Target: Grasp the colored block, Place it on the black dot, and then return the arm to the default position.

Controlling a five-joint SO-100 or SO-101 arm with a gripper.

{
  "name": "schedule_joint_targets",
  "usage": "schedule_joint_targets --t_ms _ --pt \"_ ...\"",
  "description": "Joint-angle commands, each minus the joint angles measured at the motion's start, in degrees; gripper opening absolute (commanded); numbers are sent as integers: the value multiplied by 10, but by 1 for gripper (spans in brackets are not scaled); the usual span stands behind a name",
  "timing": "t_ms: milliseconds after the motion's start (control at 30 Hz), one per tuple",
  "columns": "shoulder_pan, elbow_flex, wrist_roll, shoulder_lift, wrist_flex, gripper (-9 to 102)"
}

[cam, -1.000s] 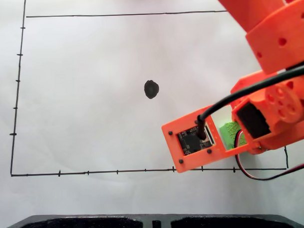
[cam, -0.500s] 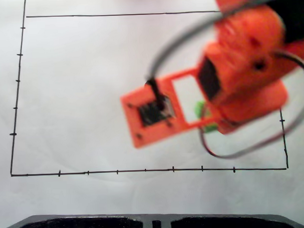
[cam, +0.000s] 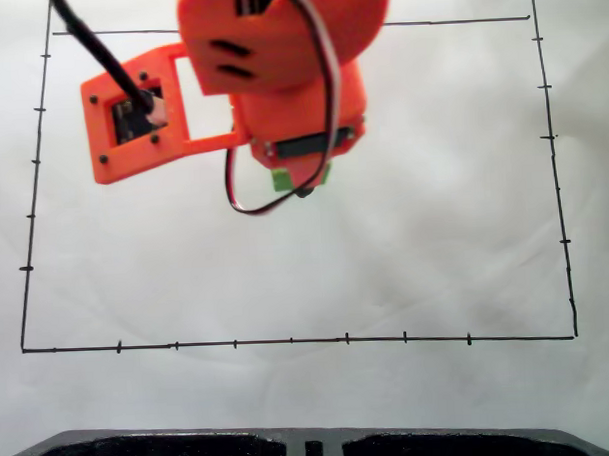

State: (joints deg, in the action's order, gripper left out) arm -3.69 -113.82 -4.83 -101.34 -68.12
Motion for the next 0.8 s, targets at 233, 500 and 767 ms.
schedule_joint_targets --t_ms 233,500,767 --pt "0 1 9 28 40 9" --pt "-11 -5 -3 50 52 10" --pt "-20 -11 -3 45 45 21"
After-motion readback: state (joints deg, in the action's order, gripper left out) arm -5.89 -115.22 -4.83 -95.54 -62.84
